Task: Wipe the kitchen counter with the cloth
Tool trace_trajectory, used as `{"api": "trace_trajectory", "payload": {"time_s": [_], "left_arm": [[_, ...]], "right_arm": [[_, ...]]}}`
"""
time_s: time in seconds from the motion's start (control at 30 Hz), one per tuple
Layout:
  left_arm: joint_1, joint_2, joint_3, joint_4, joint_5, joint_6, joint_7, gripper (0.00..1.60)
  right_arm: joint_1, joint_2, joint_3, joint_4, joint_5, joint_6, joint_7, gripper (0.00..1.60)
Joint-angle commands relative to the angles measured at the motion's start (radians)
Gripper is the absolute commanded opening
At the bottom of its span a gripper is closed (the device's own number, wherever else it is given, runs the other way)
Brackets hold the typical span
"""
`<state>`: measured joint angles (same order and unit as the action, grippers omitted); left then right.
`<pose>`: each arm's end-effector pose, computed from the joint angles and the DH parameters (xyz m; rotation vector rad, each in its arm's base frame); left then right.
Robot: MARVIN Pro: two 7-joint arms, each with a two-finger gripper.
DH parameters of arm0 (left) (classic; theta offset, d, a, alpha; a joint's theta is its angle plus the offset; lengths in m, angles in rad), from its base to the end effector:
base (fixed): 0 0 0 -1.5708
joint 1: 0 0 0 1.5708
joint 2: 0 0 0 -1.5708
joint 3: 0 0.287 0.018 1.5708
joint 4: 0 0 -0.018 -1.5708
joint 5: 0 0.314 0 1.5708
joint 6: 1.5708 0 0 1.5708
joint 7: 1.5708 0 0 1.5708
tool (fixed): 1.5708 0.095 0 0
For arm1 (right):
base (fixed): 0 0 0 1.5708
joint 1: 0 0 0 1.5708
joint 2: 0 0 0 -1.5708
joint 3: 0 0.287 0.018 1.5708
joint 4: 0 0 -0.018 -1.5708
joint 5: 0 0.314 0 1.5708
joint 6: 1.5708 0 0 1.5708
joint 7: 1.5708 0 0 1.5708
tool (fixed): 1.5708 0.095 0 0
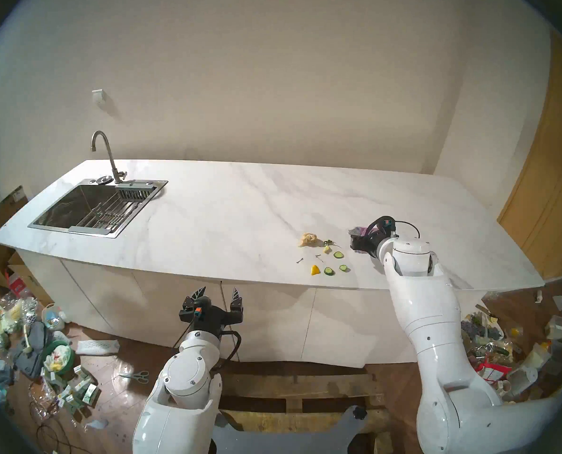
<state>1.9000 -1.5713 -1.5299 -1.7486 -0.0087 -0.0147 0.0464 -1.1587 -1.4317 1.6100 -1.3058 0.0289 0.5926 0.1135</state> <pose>0.3258 -0.0130 -0.3555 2.3637 0.0268 2.0597 0.5281 -0.0660 -0.2634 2.6378 0.0487 1.6666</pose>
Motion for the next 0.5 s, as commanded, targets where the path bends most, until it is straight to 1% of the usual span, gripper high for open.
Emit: {"api": "trace_trajectory", "payload": {"time_s": [0.0, 0.17, 0.2, 0.27, 0.3, 0.37, 0.47], "left_arm": [[-0.01, 0.0, 0.003, -0.024, 0.0, -0.008, -0.002, 1.6], [-0.01, 0.0, 0.003, -0.024, 0.0, -0.008, -0.002, 1.6], [-0.01, 0.0, 0.003, -0.024, 0.0, -0.008, -0.002, 1.6], [-0.01, 0.0, 0.003, -0.024, 0.0, -0.008, -0.002, 1.6], [-0.01, 0.0, 0.003, -0.024, 0.0, -0.008, -0.002, 1.6], [-0.01, 0.0, 0.003, -0.024, 0.0, -0.008, -0.002, 1.6], [-0.01, 0.0, 0.003, -0.025, 0.0, -0.008, -0.002, 1.6]], "right_arm": [[0.112, 0.006, 0.004, 0.04, -0.006, 0.014, -0.023, 1.6], [0.158, 0.015, -0.003, 0.11, -0.017, 0.024, -0.033, 1.6], [0.154, 0.017, -0.002, 0.113, -0.019, 0.021, -0.037, 1.6], [0.185, 0.023, -0.003, 0.149, -0.026, 0.026, -0.043, 1.6], [0.181, 0.028, -0.002, 0.149, -0.028, 0.023, -0.044, 1.6], [0.21, 0.034, 0.0, 0.188, -0.033, 0.03, -0.049, 1.6], [0.219, 0.038, 0.001, 0.211, -0.035, 0.032, -0.05, 1.6]]}}
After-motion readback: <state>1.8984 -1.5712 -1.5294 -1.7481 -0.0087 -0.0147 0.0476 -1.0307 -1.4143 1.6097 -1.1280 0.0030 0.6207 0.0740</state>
